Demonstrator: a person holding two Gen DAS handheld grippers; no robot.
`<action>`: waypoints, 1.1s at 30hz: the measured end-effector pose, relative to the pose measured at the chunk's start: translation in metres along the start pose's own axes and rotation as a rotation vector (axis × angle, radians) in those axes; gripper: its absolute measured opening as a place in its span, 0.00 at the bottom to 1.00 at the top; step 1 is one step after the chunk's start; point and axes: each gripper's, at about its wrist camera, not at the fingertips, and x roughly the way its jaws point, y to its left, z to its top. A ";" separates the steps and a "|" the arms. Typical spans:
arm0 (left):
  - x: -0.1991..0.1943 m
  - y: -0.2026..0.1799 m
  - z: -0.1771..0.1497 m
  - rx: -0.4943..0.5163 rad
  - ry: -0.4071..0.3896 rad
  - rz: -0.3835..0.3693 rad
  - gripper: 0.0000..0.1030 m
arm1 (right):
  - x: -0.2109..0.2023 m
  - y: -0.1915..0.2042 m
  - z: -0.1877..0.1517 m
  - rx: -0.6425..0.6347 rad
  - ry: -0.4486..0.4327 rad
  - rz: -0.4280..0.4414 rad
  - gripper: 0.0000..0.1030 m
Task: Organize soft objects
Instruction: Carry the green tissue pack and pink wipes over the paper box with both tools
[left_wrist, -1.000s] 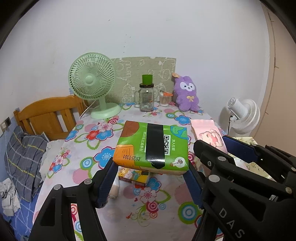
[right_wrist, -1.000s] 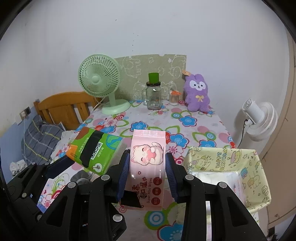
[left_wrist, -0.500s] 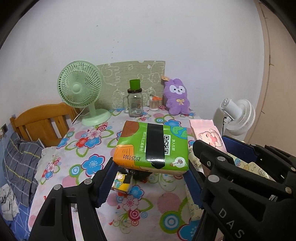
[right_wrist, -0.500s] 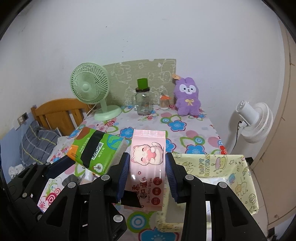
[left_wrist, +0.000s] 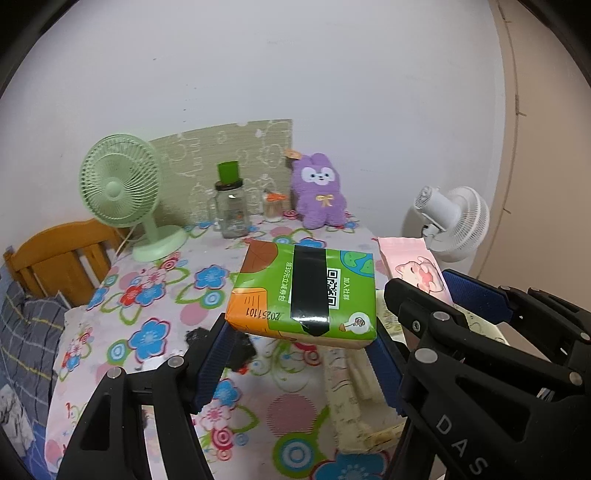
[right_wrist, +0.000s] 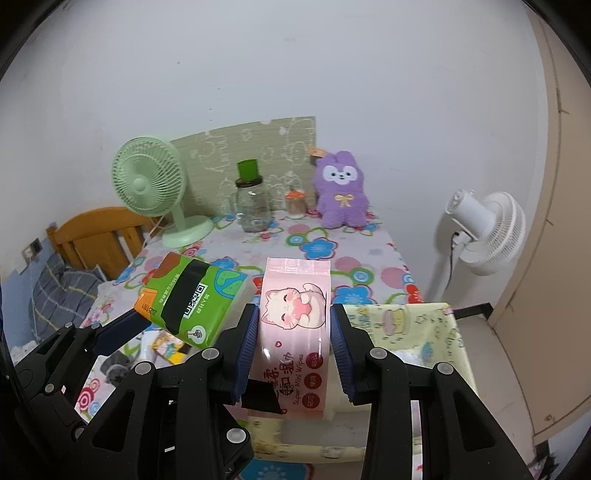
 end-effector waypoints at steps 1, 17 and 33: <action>0.002 -0.005 0.001 0.006 0.001 -0.008 0.70 | 0.000 -0.004 0.000 0.005 0.000 -0.008 0.40; 0.030 -0.047 0.006 0.048 0.029 -0.079 0.70 | 0.009 -0.053 -0.004 0.045 0.017 -0.086 0.40; 0.076 -0.070 -0.001 0.072 0.140 -0.106 0.73 | 0.046 -0.087 -0.014 0.082 0.107 -0.114 0.41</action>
